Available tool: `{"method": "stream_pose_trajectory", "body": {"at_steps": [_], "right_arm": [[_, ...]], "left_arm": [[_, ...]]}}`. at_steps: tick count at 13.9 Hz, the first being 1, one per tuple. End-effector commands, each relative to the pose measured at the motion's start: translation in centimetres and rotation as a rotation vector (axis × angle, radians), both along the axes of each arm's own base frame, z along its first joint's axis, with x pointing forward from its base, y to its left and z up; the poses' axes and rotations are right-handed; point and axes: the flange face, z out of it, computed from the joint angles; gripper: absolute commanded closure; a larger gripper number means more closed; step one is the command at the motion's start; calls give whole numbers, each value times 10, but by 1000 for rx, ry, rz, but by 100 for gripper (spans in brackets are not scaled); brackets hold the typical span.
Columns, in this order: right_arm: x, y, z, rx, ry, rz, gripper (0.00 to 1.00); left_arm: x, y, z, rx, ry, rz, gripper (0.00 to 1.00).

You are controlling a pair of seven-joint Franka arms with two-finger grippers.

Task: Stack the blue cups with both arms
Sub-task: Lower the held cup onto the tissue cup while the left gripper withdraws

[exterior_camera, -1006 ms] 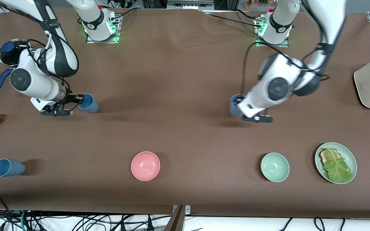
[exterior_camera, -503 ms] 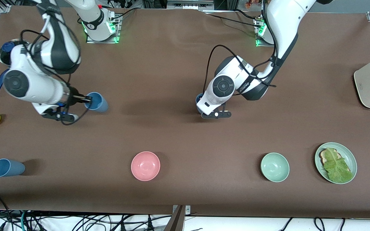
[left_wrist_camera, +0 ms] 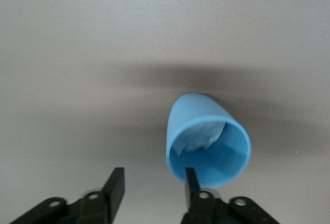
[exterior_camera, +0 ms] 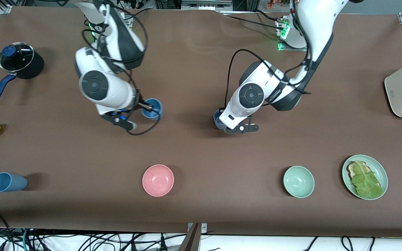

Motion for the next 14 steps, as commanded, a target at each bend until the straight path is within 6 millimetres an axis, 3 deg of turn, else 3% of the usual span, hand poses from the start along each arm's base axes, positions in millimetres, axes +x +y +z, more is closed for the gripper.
{"method": "stream_pose_trajectory", "body": {"at_steps": [1,4,8,10,11,13,14], "right_arm": [[6,68,1,-7,0,-106,100],[0,135,4,75,-2,-202,100],[-11,186,4,153,-51,-282,100],[-21,205,-6,167,-68,-298,100],[-26,213,-13,165,-67,-296,100],[-27,222,-20,185,-88,-325,100],[-28,223,-23,184,-87,-330,100]], "left_arm": [[2,33,67,31,4,-77,0],[16,96,121,23,8,-150,0],[17,159,183,15,-47,-290,0],[14,185,200,2,-56,-348,0],[3,190,211,23,-66,-384,0],[-8,218,226,32,-101,-355,0],[-16,220,227,36,-138,-355,0]]}}
